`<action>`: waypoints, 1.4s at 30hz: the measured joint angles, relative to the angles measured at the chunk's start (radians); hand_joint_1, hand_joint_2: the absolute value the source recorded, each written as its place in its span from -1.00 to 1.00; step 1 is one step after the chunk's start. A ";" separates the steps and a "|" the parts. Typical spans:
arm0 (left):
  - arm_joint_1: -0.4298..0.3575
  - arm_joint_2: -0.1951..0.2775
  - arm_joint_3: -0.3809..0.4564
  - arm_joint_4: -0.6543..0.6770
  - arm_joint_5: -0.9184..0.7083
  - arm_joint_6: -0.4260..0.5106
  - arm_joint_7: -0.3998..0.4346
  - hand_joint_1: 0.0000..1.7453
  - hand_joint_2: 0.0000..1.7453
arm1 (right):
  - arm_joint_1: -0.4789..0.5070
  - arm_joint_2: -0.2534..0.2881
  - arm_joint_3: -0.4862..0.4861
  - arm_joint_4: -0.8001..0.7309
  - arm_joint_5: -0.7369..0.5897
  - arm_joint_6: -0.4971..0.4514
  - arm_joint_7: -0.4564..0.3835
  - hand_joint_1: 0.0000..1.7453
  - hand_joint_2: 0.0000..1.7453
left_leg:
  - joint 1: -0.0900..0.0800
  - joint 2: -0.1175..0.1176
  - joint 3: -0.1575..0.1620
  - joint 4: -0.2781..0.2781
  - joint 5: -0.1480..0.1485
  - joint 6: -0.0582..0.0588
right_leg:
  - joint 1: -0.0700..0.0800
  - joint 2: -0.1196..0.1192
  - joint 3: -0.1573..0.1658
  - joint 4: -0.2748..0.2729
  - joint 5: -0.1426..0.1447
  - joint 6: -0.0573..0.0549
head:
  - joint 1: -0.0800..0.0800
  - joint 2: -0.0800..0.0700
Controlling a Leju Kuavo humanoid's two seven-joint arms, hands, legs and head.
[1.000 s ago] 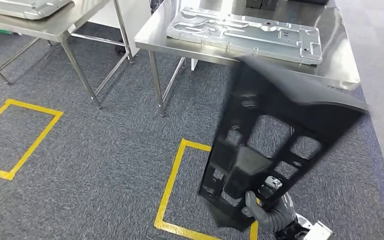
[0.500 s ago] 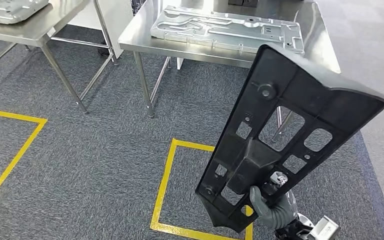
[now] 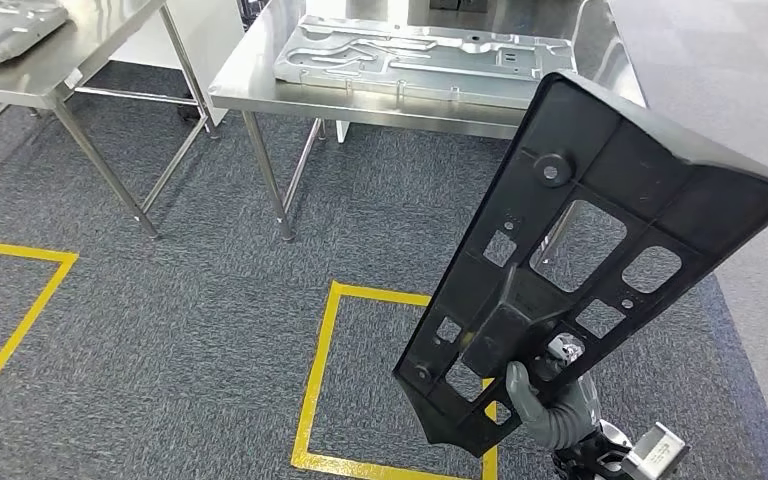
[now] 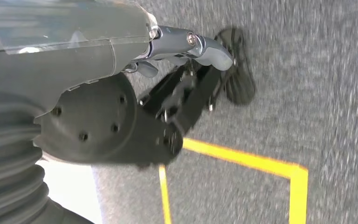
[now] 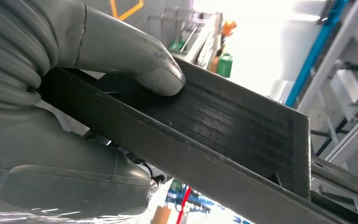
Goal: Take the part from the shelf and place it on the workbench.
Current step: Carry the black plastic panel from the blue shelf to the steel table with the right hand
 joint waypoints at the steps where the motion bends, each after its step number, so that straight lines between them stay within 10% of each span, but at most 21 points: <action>1: -0.001 -0.001 0.002 0.000 0.000 -0.001 0.000 -1.00 1.00 | -0.001 0.000 0.000 -0.001 0.015 -0.009 -0.001 1.00 1.00 | -0.002 -0.002 0.009 -0.021 0.002 0.004 | 0.000 0.001 -0.001 0.002 -0.002 0.005 | 0.000 0.000; 5: -0.003 -0.006 0.006 0.000 0.000 -0.007 0.000 -1.00 1.00 | -0.002 0.000 -0.002 -0.009 0.102 -0.053 -0.014 1.00 1.00 | -0.001 0.000 0.015 -0.034 0.004 0.023 | -0.003 -0.003 -0.011 0.027 -0.022 0.029 | 0.000 0.000; 10: -0.002 -0.008 0.006 0.000 0.000 -0.010 0.003 -1.00 1.00 | -0.001 0.000 -0.002 -0.012 0.216 -0.107 -0.033 1.00 1.00 | 0.001 0.005 0.019 -0.037 0.000 0.032 | -0.014 -0.016 -0.150 0.290 -0.130 0.054 | 0.000 0.000; 15: -0.001 -0.011 0.006 0.000 0.000 -0.013 0.006 -1.00 1.00 | 0.000 -0.009 0.014 -0.015 0.430 -0.228 -0.025 1.00 1.00 | -0.002 0.005 0.043 -0.037 -0.020 0.017 | -0.011 -0.027 -0.044 0.045 0.013 0.041 | 0.000 0.000; 18: -0.004 -0.011 0.007 0.000 0.000 -0.020 0.011 -1.00 1.00 | 0.005 -0.028 0.056 -0.014 0.607 -0.336 0.000 1.00 1.00 | -0.003 0.008 0.048 -0.039 -0.030 0.000 | -0.003 -0.026 -0.028 0.009 0.009 0.019 | 0.000 0.000; 24: -0.008 -0.011 0.007 -0.001 0.000 -0.023 0.014 -1.00 1.00 | 0.011 -0.040 0.075 -0.012 0.444 -0.323 -0.031 1.00 1.00 | -0.001 0.006 0.047 -0.009 -0.052 -0.014 | -0.012 -0.024 -0.008 -0.007 0.007 0.000 | 0.000 0.000; 27: -0.004 -0.011 0.007 -0.001 0.000 -0.020 0.014 -1.00 1.00 | 0.008 -0.039 0.064 -0.018 0.310 -0.289 -0.056 1.00 1.00 | 0.000 0.005 -0.044 0.149 -0.108 -0.017 | -0.010 -0.022 0.005 -0.007 -0.004 -0.010 | 0.000 0.000; 29: 0.002 -0.011 0.007 -0.001 0.000 -0.020 0.016 -1.00 1.00 | 0.008 -0.037 0.051 -0.027 0.364 -0.331 -0.057 1.00 1.00 | 0.001 0.005 -0.102 0.213 -0.089 -0.016 | -0.008 -0.014 0.026 -0.006 -0.021 -0.013 | 0.000 0.000; 32: 0.004 -0.009 0.009 -0.001 0.000 -0.024 0.019 -1.00 1.00 | 0.010 -0.037 0.057 -0.030 0.594 -0.437 -0.026 1.00 1.00 | -0.004 0.002 -0.048 0.040 0.026 -0.001 | -0.003 -0.005 0.054 -0.004 -0.046 -0.005 | 0.000 0.000; 37: 0.000 -0.007 0.010 -0.001 0.000 -0.023 0.020 -1.00 1.00 | 0.012 -0.037 0.069 -0.030 0.503 -0.462 -0.042 1.00 1.00 | -0.005 -0.001 -0.023 -0.022 0.029 0.019 | -0.005 -0.009 0.057 0.002 -0.067 0.023 | 0.000 0.000; 42: 0.000 -0.008 0.011 -0.001 0.000 -0.021 0.022 -1.00 1.00 | 0.008 -0.036 0.067 -0.037 0.513 -0.472 -0.064 1.00 1.00 | 0.001 0.002 -0.005 -0.035 0.020 0.032 | -0.015 -0.016 -0.091 0.256 -0.164 0.046 | 0.000 0.000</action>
